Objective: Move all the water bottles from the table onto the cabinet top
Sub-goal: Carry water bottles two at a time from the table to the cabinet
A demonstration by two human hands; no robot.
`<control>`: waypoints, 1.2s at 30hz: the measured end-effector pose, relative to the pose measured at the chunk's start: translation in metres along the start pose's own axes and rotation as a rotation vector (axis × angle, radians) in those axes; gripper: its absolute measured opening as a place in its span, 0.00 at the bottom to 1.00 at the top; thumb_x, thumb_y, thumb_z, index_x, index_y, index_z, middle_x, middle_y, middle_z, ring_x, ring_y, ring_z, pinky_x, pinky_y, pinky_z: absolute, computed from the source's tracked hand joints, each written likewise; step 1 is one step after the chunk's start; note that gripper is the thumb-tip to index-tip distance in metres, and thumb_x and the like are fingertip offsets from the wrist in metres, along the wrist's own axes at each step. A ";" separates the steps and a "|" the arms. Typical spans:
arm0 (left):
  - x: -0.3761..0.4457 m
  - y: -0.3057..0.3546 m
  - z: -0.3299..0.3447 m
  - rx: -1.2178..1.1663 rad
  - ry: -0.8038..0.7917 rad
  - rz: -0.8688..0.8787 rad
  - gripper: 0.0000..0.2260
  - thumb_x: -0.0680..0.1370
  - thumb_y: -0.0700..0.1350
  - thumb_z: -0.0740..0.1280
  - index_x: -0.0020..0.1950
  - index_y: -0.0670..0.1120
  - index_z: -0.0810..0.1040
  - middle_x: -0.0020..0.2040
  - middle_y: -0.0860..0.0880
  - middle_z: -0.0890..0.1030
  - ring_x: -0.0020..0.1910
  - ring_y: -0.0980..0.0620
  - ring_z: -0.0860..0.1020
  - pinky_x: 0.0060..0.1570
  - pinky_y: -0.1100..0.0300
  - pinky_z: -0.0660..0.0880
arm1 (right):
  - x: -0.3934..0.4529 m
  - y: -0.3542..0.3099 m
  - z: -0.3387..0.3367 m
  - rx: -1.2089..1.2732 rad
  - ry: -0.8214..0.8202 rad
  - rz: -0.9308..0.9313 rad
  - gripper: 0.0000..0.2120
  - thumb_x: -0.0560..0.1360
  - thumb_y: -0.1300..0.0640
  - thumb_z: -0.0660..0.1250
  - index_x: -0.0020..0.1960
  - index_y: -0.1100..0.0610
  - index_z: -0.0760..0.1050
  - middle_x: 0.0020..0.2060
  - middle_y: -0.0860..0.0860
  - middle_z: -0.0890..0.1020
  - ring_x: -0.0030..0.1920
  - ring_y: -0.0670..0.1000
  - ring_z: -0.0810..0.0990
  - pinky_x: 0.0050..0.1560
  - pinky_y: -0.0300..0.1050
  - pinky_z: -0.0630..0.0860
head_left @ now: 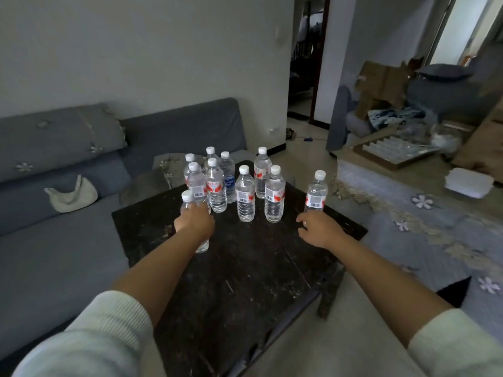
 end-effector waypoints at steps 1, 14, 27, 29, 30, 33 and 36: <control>0.020 -0.002 0.001 -0.008 -0.005 -0.022 0.19 0.79 0.46 0.59 0.69 0.44 0.65 0.69 0.41 0.66 0.69 0.40 0.66 0.62 0.46 0.70 | 0.019 0.003 -0.001 0.004 0.002 0.017 0.20 0.78 0.56 0.60 0.68 0.58 0.69 0.65 0.58 0.74 0.65 0.57 0.73 0.65 0.50 0.72; 0.161 0.000 0.014 0.190 -0.342 -0.076 0.21 0.76 0.48 0.66 0.67 0.42 0.72 0.62 0.45 0.77 0.62 0.46 0.75 0.60 0.56 0.73 | 0.180 0.071 -0.033 -0.073 0.078 0.379 0.26 0.75 0.56 0.64 0.71 0.58 0.62 0.71 0.62 0.60 0.70 0.62 0.62 0.69 0.54 0.66; 0.140 0.108 0.022 0.011 -0.473 0.220 0.17 0.74 0.44 0.68 0.62 0.41 0.74 0.60 0.44 0.77 0.58 0.46 0.77 0.52 0.60 0.75 | 0.182 0.086 -0.036 0.136 -0.090 0.188 0.12 0.73 0.62 0.66 0.55 0.64 0.79 0.56 0.60 0.80 0.58 0.58 0.78 0.46 0.38 0.71; 0.129 0.135 0.020 -0.001 -0.446 0.294 0.17 0.74 0.45 0.68 0.60 0.42 0.75 0.58 0.44 0.76 0.58 0.47 0.76 0.50 0.59 0.73 | 0.163 0.094 -0.034 0.227 -0.078 0.168 0.12 0.70 0.65 0.68 0.53 0.65 0.79 0.49 0.60 0.80 0.51 0.57 0.78 0.36 0.35 0.68; 0.123 0.149 0.017 -0.014 -0.422 0.341 0.16 0.74 0.45 0.68 0.59 0.41 0.75 0.55 0.45 0.76 0.56 0.47 0.76 0.49 0.60 0.71 | 0.154 0.098 -0.035 0.263 -0.069 0.161 0.11 0.69 0.66 0.69 0.51 0.64 0.79 0.45 0.57 0.78 0.47 0.54 0.76 0.32 0.32 0.65; 0.100 0.190 0.016 -0.052 -0.405 0.465 0.13 0.74 0.46 0.68 0.56 0.41 0.76 0.49 0.47 0.74 0.49 0.50 0.73 0.46 0.61 0.68 | 0.118 0.112 -0.043 0.376 -0.029 0.216 0.09 0.68 0.68 0.69 0.37 0.56 0.75 0.40 0.54 0.76 0.42 0.51 0.75 0.31 0.31 0.67; 0.073 0.226 0.021 -0.034 -0.425 0.607 0.05 0.73 0.44 0.68 0.43 0.44 0.75 0.45 0.47 0.75 0.46 0.51 0.72 0.38 0.62 0.68 | 0.072 0.127 -0.049 0.450 -0.018 0.312 0.13 0.68 0.68 0.69 0.33 0.53 0.71 0.35 0.53 0.76 0.35 0.51 0.76 0.28 0.35 0.71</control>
Point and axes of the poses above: each hand's wrist, its own x-axis towards the middle knuckle, its own z-axis out of the palm, y = z × x, the point moved 6 cm from there along x, towards the middle knuckle
